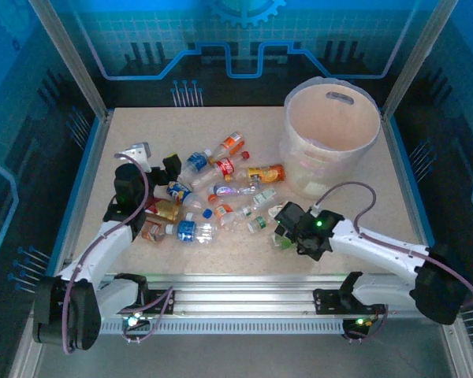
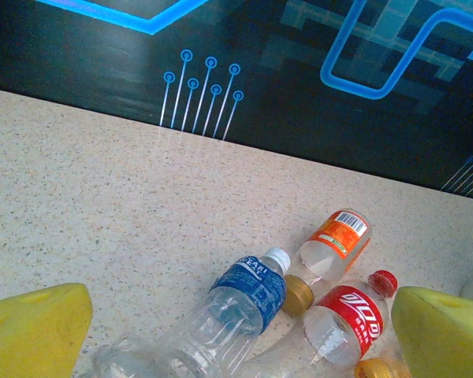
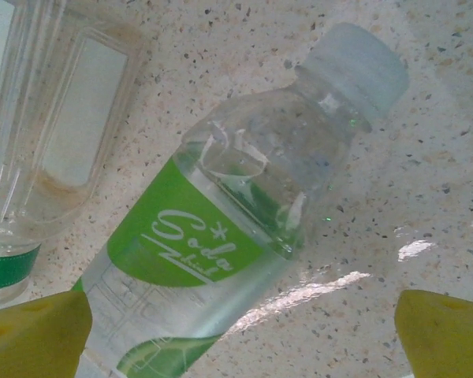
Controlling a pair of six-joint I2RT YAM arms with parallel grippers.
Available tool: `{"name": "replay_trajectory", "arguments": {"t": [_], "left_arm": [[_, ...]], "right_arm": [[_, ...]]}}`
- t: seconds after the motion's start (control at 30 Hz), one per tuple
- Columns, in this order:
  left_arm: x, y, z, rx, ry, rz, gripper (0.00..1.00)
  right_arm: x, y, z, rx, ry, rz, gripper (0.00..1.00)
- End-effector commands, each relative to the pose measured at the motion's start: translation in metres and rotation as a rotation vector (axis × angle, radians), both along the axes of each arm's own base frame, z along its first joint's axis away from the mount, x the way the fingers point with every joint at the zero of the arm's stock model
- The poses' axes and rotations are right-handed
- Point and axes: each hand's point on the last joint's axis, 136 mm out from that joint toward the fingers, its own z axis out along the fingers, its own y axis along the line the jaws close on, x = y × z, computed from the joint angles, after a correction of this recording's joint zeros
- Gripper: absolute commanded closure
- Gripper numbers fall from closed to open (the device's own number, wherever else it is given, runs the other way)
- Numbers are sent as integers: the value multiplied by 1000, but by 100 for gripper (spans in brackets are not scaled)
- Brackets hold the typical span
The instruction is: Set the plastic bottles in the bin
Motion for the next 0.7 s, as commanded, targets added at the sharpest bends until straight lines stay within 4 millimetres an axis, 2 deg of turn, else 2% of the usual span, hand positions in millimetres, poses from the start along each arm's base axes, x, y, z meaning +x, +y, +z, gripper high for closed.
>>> {"name": "replay_trajectory", "arguments": {"t": [0.0,0.37,0.67], "left_arm": [[2,-6,10,-11,-34,-24,1],[3,-7,7,-10,-22,-28,1],[4,-9,3,-22,-8,-39,1]], "right_arm": [[12,6,5,9,-12,-5,0],[17,3,-13,20,29,-27,0],[11,-2,-30,13,91,-14,9]]}}
